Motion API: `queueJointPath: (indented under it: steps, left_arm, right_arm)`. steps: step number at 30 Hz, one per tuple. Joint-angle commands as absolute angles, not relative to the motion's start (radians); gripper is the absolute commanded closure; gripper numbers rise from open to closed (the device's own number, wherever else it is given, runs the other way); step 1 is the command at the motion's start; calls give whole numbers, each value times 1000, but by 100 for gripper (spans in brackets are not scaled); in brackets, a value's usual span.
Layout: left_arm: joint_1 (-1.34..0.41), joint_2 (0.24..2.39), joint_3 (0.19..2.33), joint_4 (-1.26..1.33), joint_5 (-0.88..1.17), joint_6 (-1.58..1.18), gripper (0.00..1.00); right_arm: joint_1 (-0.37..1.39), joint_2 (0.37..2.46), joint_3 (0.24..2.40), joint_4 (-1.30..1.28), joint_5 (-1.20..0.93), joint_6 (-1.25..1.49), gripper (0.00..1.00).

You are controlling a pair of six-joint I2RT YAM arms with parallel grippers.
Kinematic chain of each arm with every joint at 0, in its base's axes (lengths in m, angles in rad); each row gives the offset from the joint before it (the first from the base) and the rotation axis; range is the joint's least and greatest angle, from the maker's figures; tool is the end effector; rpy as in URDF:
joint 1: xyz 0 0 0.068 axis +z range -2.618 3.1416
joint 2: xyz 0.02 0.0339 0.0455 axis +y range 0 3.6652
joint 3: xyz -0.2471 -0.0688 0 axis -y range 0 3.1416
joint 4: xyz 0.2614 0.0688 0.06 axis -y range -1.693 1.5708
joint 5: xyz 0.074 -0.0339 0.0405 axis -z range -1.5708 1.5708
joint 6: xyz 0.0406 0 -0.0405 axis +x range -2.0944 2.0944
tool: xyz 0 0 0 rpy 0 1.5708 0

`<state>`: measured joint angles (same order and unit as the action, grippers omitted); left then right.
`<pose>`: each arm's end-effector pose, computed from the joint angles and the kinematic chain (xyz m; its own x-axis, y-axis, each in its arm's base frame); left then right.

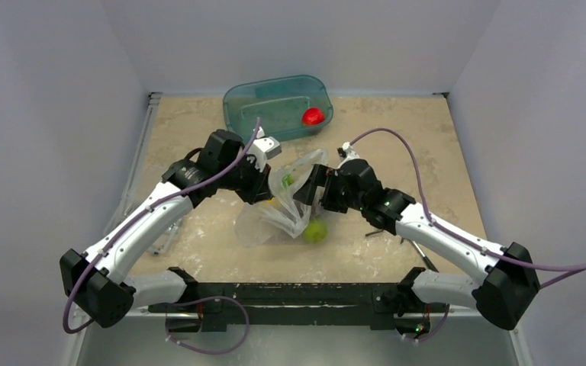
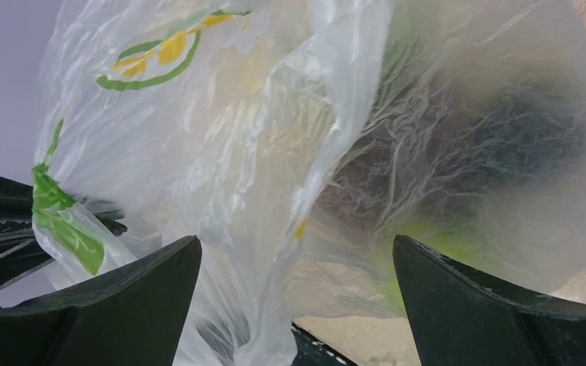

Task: Take the fake fruits out of the plastic bag
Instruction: Adjust the plastic bag at the center of the board.

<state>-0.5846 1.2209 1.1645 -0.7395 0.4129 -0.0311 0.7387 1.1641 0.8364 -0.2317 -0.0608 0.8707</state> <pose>0.2224 -0.1667 0.3114 -0.6186 0.3752 -0.6904 0.7207 0.6209 -0.3083 0.2099 0.1945 0.2523 -0.7959 0.3077 -0.5214 -0.1575 0.7264 0.6690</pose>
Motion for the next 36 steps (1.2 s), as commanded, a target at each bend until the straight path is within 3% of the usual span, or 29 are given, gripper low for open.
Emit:
queueJointPath:
  steps: [1, 13, 16, 18, 22, 23, 28, 33, 36]
  left_arm:
    - [-580, 1213, 1174, -679, 444, -14, 91]
    - [-580, 1182, 1144, -616, 412, -28, 100]
    - [-580, 1133, 1119, -589, 286, -41, 100]
    - [-580, 1097, 1092, -560, 132, -66, 100]
    - [-581, 1051, 1045, -518, -305, -112, 100]
    - [-580, 1053, 1045, -527, -421, -119, 100]
    - [-577, 1083, 1061, -572, -785, -171, 100]
    - [-552, 1058, 1063, -571, -881, -204, 100]
    - [-534, 1025, 1042, -540, -920, -194, 100]
  right_arm:
    - [757, 1129, 880, -195, 90, 1007, 1]
    - [888, 1398, 1061, -331, 316, 994, 1]
    - [899, 1426, 991, -312, 368, 971, 12]
    - [900, 1419, 913, -287, 390, 943, 28]
    - [902, 1356, 792, -299, 466, 894, 89]
    - [902, 1335, 774, -323, 501, 892, 99]
    - [902, 1249, 721, -437, 713, 879, 100]
    - [901, 1253, 821, -332, 814, 668, 100]
    - [901, 1320, 992, -361, 941, 592, 100]
